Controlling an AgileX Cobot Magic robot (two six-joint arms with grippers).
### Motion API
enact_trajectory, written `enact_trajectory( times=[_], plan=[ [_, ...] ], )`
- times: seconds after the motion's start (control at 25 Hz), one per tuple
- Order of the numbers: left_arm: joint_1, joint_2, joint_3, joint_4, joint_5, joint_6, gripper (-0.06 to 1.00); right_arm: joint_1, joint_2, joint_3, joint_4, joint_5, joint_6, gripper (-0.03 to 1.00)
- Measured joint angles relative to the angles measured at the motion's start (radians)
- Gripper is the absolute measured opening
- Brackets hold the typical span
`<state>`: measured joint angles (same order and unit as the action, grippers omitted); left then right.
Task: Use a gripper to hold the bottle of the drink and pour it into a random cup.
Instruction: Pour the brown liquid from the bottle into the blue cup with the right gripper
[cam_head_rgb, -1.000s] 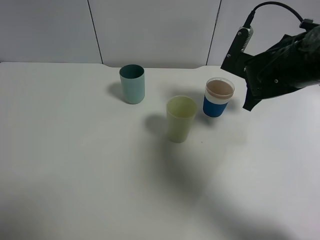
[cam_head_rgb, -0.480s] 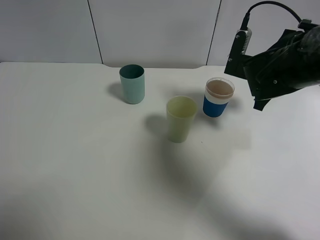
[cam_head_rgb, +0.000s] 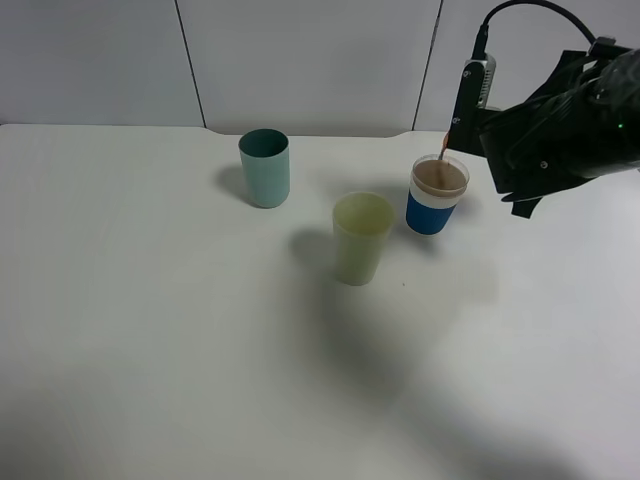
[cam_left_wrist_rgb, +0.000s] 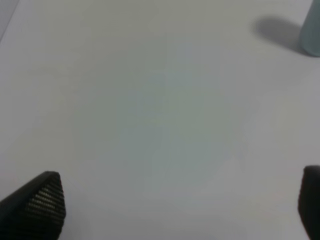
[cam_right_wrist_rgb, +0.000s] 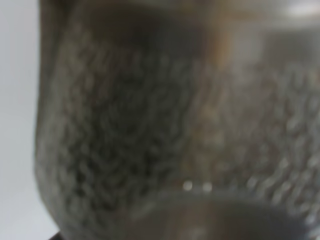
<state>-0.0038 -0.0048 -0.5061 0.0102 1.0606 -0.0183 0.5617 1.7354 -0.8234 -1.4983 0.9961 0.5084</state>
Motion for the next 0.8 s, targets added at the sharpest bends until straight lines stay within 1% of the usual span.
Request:
enact_trajectory(
  times=[0.36, 0.6, 0.8],
  plan=[
    [0.000, 0.000, 0.000, 0.000, 0.000, 0.000, 0.93, 0.000, 0.000, 0.000, 0.000, 0.022, -0.017, 0.36],
    [0.000, 0.000, 0.000, 0.000, 0.000, 0.000, 0.93, 0.000, 0.000, 0.000, 0.000, 0.029, -0.068, 0.36],
    [0.000, 0.000, 0.000, 0.000, 0.000, 0.000, 0.93, 0.000, 0.000, 0.000, 0.000, 0.029, -0.086, 0.36]
  ],
)
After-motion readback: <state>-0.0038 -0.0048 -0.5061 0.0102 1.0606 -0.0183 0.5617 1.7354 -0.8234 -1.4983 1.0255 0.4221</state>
